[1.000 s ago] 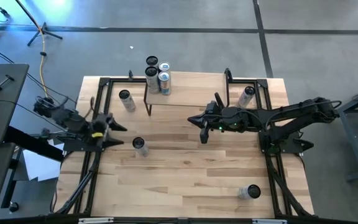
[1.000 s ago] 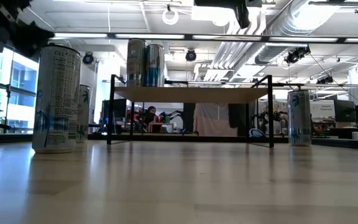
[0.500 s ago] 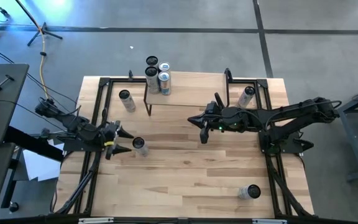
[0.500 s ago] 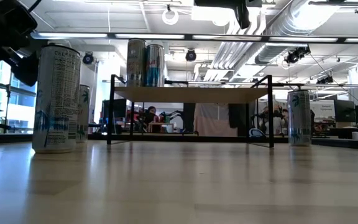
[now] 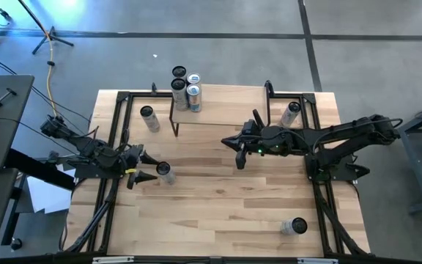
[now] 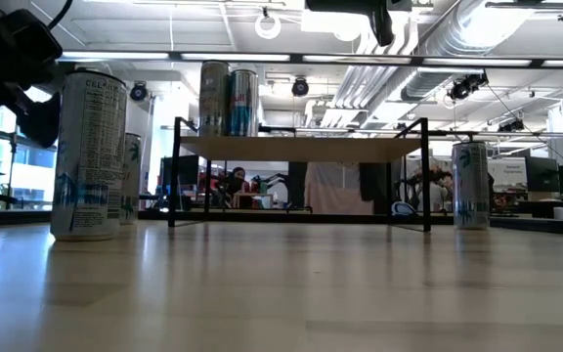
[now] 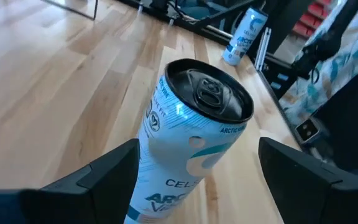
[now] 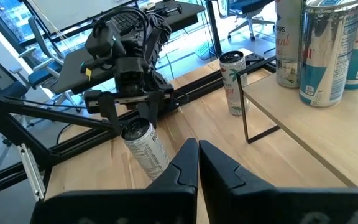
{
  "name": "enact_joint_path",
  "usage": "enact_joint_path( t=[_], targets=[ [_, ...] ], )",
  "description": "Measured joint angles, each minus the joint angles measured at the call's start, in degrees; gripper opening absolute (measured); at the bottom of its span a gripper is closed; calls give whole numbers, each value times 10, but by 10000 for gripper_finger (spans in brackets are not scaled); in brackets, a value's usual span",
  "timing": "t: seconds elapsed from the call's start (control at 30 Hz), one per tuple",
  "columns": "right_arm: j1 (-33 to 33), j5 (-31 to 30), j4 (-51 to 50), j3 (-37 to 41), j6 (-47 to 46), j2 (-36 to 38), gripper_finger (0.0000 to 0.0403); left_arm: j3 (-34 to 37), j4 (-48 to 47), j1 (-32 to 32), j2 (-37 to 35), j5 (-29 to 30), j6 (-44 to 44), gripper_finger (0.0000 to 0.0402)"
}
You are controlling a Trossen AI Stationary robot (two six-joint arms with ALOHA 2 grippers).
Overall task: Place canned beverage on shelf
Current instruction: Put the bottom left black soda can on the shelf
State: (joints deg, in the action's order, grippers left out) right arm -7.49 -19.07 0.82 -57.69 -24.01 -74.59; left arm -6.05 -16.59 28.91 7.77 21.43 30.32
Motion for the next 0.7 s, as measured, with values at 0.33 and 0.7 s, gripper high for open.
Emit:
enact_joint_path(
  t=[0.33,0.7],
  targets=[
    [0,0,0,0,0,0,0,0,1,0,0,-2,101,301],
    [0,0,1,0,-14,0,0,0,1,0,3,36,68,301]
  ],
)
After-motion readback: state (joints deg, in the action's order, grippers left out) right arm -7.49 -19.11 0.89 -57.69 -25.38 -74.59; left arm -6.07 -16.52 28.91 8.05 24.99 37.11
